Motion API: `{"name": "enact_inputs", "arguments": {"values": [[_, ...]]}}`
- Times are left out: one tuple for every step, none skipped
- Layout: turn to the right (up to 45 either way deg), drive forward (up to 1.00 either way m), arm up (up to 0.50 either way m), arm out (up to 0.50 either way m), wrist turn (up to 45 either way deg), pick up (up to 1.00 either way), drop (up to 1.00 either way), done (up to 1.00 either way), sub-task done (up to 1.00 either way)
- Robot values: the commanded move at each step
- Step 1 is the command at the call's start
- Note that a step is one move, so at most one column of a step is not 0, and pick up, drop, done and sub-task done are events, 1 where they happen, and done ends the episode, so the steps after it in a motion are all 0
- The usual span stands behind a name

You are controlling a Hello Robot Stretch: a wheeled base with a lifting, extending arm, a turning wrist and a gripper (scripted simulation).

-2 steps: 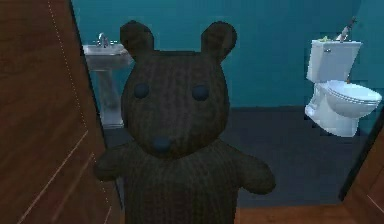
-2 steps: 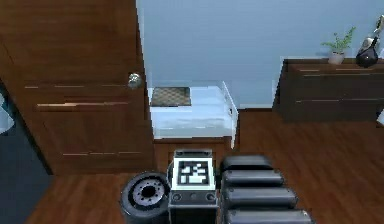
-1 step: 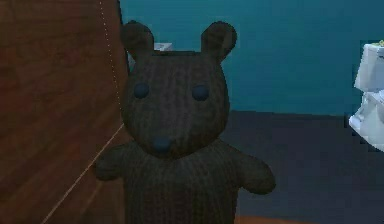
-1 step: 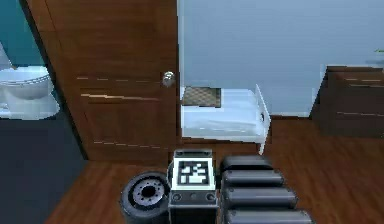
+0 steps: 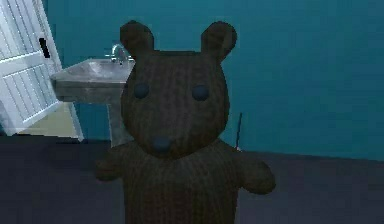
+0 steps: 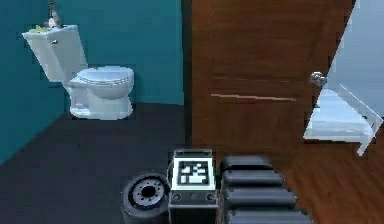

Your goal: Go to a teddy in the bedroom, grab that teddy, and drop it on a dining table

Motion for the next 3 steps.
{"name": "enact_inputs", "arguments": {"values": [[0.0, 0.25, 0.00, 0.00, 0.0, 0.00, 0.00, 0.00, 0.00], [-9.0, 0.00, 0.00, 0.00, 0.0, 0.00, 0.00, 0.00, 0.00], [0.0, 0.45, 0.00, 0.00, 0.0, 0.00, 0.00, 0.00, 0.00]]}}
